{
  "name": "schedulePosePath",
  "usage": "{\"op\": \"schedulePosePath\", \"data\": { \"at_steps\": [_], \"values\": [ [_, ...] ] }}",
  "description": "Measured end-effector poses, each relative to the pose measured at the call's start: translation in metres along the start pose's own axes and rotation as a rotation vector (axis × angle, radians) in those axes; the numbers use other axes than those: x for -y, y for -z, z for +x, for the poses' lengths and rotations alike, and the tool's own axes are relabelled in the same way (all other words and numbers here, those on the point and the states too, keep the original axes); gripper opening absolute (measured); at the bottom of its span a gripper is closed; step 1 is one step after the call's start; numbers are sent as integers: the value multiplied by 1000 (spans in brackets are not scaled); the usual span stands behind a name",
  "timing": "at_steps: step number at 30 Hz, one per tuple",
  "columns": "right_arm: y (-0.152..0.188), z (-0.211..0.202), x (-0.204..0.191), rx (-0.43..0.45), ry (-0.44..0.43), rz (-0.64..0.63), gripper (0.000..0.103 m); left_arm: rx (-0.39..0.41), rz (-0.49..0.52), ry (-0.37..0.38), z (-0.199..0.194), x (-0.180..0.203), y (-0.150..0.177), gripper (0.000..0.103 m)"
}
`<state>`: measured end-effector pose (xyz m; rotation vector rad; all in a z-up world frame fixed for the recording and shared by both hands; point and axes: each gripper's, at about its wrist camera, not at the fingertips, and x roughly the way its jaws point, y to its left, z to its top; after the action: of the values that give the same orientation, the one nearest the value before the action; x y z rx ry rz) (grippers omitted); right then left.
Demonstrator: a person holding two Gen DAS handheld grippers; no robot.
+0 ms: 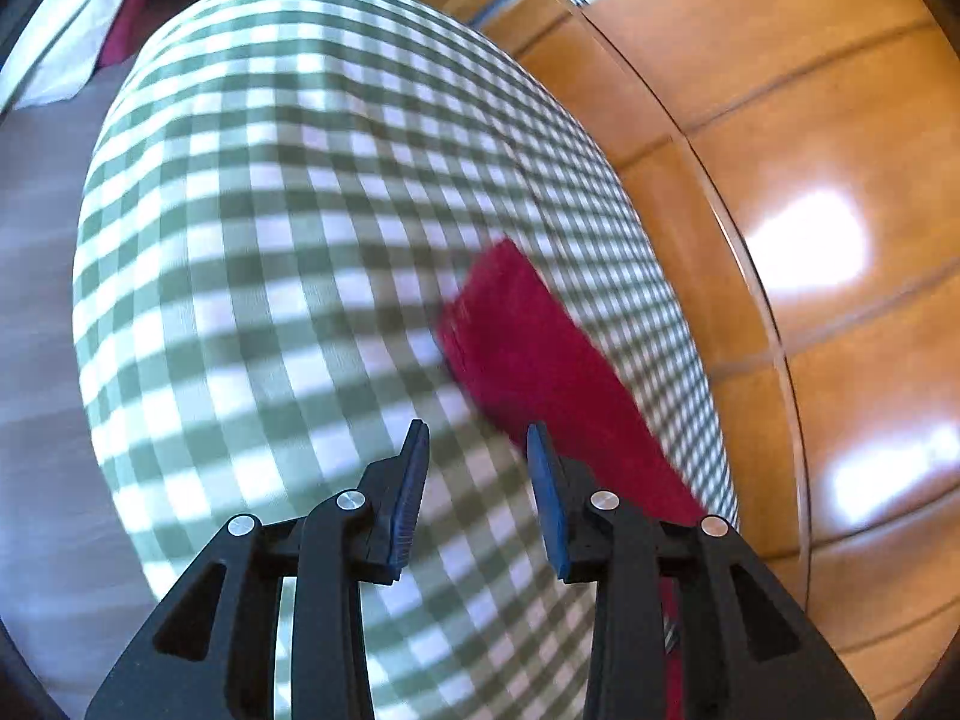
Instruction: Fold small clothes
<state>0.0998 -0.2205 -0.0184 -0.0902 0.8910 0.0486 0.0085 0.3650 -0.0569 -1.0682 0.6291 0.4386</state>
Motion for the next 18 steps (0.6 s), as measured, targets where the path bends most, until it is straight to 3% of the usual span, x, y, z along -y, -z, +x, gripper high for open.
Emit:
{"op": "schedulePosePath", "data": {
  "at_steps": [4, 9, 12, 14, 16, 18],
  "values": [
    [23, 13, -21, -41, 30, -81, 101, -21, -47, -9, 19, -5, -17, 32],
    [25, 24, -6, -72, -48, 18, 101, -37, -58, -43, 41, 0, -27, 35],
    [25, 24, -8, -68, -44, 13, 101, -51, -40, -59, 50, 10, -30, 34],
    [25, 24, -8, -63, -42, 12, 101, -47, 9, -95, 52, 20, -30, 9],
    [25, 24, -8, -60, -45, 14, 101, -35, 59, -104, 51, 36, -28, 8],
    [25, 24, -8, -60, -48, 15, 101, -22, 106, -53, 44, 59, -21, 8]
  ]
}}
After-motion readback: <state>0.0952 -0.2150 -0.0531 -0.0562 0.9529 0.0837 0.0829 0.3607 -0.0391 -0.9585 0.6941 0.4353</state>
